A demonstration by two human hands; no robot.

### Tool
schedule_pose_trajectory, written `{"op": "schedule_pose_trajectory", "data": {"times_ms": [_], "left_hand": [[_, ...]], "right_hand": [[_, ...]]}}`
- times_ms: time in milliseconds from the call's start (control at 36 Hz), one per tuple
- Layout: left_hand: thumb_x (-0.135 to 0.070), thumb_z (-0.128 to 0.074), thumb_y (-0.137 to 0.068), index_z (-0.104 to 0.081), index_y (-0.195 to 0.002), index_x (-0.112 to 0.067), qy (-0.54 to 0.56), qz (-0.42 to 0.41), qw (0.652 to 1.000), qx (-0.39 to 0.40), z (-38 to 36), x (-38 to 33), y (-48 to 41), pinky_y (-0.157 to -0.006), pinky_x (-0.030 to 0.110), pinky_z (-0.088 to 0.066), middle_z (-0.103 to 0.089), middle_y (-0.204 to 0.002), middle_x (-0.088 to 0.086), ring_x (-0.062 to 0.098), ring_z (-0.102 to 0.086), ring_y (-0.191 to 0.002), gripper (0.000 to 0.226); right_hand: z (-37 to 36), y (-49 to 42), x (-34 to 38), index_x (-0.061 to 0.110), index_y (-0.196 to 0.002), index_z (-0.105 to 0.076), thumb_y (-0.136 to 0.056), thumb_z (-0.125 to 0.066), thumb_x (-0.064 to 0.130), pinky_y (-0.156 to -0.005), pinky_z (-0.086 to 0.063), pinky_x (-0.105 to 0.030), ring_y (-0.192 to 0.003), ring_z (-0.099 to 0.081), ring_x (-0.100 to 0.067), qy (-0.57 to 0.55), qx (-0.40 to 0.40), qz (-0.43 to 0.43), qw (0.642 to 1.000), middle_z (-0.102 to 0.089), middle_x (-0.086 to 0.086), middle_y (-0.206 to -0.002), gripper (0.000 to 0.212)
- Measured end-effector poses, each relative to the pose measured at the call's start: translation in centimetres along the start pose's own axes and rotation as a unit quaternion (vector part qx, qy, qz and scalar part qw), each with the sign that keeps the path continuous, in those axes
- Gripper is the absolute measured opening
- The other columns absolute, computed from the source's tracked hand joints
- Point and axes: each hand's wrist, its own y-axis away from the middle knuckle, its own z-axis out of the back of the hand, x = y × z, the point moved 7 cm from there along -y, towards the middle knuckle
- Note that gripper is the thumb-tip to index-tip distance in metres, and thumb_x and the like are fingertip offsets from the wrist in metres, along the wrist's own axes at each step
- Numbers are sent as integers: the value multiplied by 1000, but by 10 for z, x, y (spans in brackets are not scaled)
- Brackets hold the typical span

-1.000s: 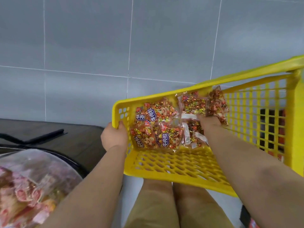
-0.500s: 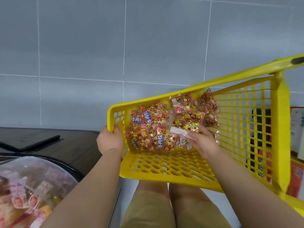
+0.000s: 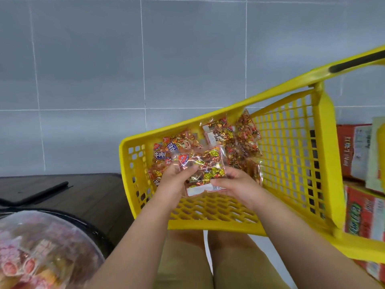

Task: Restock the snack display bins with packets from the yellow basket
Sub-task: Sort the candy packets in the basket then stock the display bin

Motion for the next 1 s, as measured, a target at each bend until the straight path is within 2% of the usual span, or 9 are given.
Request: {"op": "schedule_pose_trajectory", "data": {"times_ms": [56,167,250,278,389,556,667,861,1000], "left_hand": [[-21,-80,-74,-48,-82,-17,11,-1,1000,-3,2,3,-7,-75,47,-54,-66,-80,-1,18,-64,-80,33],[-4,-68,-85,-54,-128,-19,54,-28,998,-25,9,-2,-11,-46,17,-51,-73,-75,-11,0,-70,-67,47],[-7,-71,-82,-62,-106,-24,41,-25,998,-49,19,-3,-12,-73,31,-55,-75,-88,-11,17,-69,-96,31],[-7,-72,-82,-61,-109,-21,49,-15,997,-59,22,-1,-13,-86,39,-53,-75,-97,-6,21,-66,-103,32],[-9,-70,-85,-60,-112,-22,42,6,997,-70,29,9,-15,-94,53,-50,-69,-114,9,25,-68,-101,31],[-15,-71,-85,-44,-140,-22,58,7,994,-96,34,22,-18,-104,57,-41,-55,-138,7,30,-52,-127,62],[-8,-65,-89,-58,-118,-26,31,-4,995,-99,37,26,-21,-69,41,-59,-72,-109,5,25,-71,-96,34],[-21,-69,-88,-57,-104,-38,-10,-27,991,-128,38,18,-19,-100,43,-44,-62,-112,-13,18,-53,-119,26],[-22,-66,-91,-56,-123,-35,17,-5,993,-113,20,12,-20,-101,41,-44,-57,-120,-16,10,-52,-116,35]], "right_hand": [[9,-3,3,28,-96,-68,-81,-72,27,-75,-54,-25,-88,-68,-6,46,-24,10,999,-71,6,-99,16],[59,-15,30,25,-116,-62,-87,-62,39,-91,-48,-36,-107,-59,-17,265,-247,110,926,-63,2,-117,32],[83,-27,48,3,-138,-39,-90,-57,29,-104,-35,-44,-126,-39,-37,520,-347,112,773,-43,-19,-137,58],[88,-33,47,1,-141,-31,-90,-55,29,-106,-31,-45,-130,-33,-38,552,-344,90,755,-36,-21,-142,63],[102,-50,37,-1,-146,-14,-94,-51,30,-105,-31,-40,-131,-34,-36,539,-329,19,775,-34,-23,-143,71],[107,-65,22,6,-125,-40,-94,-50,25,-86,-47,-38,-112,-54,-35,530,-281,-50,799,-55,-19,-122,38],[107,-69,21,6,-130,-39,-94,-42,10,-87,-45,-39,-116,-53,-36,483,-309,-66,816,-53,-20,-126,36],[98,-6,49,11,-123,-50,-95,-43,14,-63,-45,-35,-89,-63,-36,433,-361,120,817,-68,-14,-101,29],[69,24,41,31,-100,-61,-97,-50,12,-64,-55,-22,-72,-70,-8,71,-201,161,964,-69,19,-82,22]]}}
